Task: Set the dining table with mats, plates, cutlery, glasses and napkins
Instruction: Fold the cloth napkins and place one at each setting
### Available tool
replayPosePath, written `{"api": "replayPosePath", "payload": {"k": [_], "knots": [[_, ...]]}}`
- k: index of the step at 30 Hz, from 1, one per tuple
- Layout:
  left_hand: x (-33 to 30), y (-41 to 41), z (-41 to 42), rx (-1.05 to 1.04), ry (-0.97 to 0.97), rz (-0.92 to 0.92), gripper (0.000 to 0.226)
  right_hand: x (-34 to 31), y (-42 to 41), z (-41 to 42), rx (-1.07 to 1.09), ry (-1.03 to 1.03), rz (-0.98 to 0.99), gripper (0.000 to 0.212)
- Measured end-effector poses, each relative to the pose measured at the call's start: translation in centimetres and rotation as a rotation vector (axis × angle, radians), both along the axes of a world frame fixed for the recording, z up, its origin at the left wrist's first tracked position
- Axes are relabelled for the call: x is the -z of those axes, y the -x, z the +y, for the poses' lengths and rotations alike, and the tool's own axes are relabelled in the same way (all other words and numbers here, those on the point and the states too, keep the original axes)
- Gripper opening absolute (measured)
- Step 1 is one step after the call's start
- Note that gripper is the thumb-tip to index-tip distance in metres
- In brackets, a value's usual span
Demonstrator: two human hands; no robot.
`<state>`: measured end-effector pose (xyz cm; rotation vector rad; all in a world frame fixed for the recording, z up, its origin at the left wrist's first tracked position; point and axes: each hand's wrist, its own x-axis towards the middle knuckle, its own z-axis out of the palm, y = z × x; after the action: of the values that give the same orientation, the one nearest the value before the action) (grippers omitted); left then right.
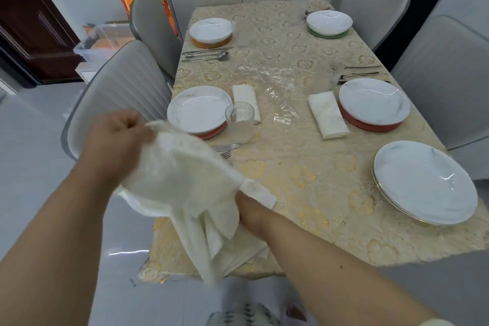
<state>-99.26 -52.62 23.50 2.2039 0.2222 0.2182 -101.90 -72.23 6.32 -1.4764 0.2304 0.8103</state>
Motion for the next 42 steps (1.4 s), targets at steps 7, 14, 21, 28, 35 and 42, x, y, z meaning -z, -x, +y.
{"api": "replayPosePath", "payload": {"k": [7, 14, 21, 28, 35, 42], "knots": [[-7.7, -1.5, -6.1, 0.215, 0.269, -0.259, 0.034, -1.1, -0.8, -3.4, 0.140, -0.164, 0.064, 0.055], [-0.9, -3.7, -12.7, 0.380, 0.303, 0.021, 0.039, -4.5, -1.9, -11.6, 0.600, -0.815, 0.072, 0.045], [4.9, -3.1, -14.5, 0.423, 0.302, 0.108, 0.032, -6.3, -4.8, -18.2, 1.013, -0.530, -0.129, 0.031], [6.8, -5.0, -13.7, 0.288, 0.169, 0.145, 0.019, -10.0, -5.5, -21.6, 1.068, -0.353, -0.341, 0.025], [8.3, -3.6, -13.1, 0.222, 0.334, 0.417, 0.035, -10.9, -6.0, -21.6, 0.848, -0.189, -0.327, 0.020], [8.6, -2.5, -12.8, 0.145, 0.585, 0.558, 0.021, -8.7, -7.3, -18.1, 0.556, 0.007, -0.236, 0.092]]}}
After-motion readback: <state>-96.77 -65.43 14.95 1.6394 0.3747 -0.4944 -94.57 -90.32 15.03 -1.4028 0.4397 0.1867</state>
